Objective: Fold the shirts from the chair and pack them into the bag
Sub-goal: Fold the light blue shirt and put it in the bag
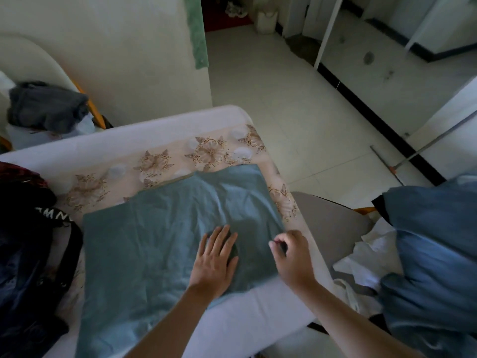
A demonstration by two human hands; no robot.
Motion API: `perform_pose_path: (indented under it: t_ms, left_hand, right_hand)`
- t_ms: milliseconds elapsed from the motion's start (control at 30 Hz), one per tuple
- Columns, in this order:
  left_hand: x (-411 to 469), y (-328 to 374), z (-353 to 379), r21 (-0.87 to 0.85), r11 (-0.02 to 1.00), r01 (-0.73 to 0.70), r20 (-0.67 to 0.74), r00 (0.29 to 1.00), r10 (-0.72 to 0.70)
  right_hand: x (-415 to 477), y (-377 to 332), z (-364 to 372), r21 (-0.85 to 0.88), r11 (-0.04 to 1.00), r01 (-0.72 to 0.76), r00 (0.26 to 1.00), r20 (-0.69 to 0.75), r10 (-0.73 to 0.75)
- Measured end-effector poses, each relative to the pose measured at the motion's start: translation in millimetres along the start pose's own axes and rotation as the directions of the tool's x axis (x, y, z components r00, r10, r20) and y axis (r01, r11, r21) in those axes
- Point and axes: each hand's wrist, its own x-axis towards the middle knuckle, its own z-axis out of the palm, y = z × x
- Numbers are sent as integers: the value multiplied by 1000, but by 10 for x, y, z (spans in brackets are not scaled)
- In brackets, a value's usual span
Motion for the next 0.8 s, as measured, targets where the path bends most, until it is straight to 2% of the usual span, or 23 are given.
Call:
perform_pose_path:
  t_ms: [33,100,133,167,200,233,267,300,367,433,500,567,633,733,800]
  left_hand:
    - [-16,29,4,13,1000,7,13,1000,-7]
    - [-47,73,18,48,998,43,56,997,-46]
    - [-61,86,33,62,996,57,72,996,-61]
    - [-74,96,55,75,995,65,84,994,-71]
    - [-83,106,70,88,994,68,100,992,-77]
    - [-86,116,79,98,993,71,114,990,-82]
    - [-88,122,86,105,992,75,121,989,-88]
    - [-86,127,90,111,990,83,121,988,-96]
    - [-81,136,87,119,988,102,117,986,-116]
    - [-81,136,89,133,987,94,122,986,-110]
    - [-92,131,96,170,983,68,146,985,-93]
    - [-93,138,94,200,978,53,153,985,-84]
    - [-40,178,54,213,975,66,133,987,-96]
    - [189,269,-71,165,984,71,46,996,-80]
    - [400,326,-132,143,990,-5,12,1000,3]
  right_hand:
    - [5,-52,-1,-2,994,-112,994,-16,112]
    - [26,-141,-33,-164,905,-393,917,0,398]
    - [21,-149,-56,-286,859,-424,888,55,456]
    - [12,-144,-77,-338,867,-367,898,113,425]
    - [5,-143,-105,-278,912,-300,923,156,352]
    - [4,-151,-142,-128,959,-251,945,185,272]
    - [0,-172,-185,64,964,-257,949,204,240]
    - [-1,-206,-227,237,926,-294,942,233,240]
    - [10,-281,-317,373,859,-350,916,328,231]
    - [25,-260,-355,287,910,-298,897,409,165]
    - [51,-148,-358,44,985,-169,899,416,136]
    - [74,-13,-349,-260,965,-39,959,263,109]
    - [90,31,-390,-478,876,-69,975,153,161]
    - [82,79,-397,-553,825,-118,965,133,227]
    - [70,93,-330,-531,846,-54,986,108,131]
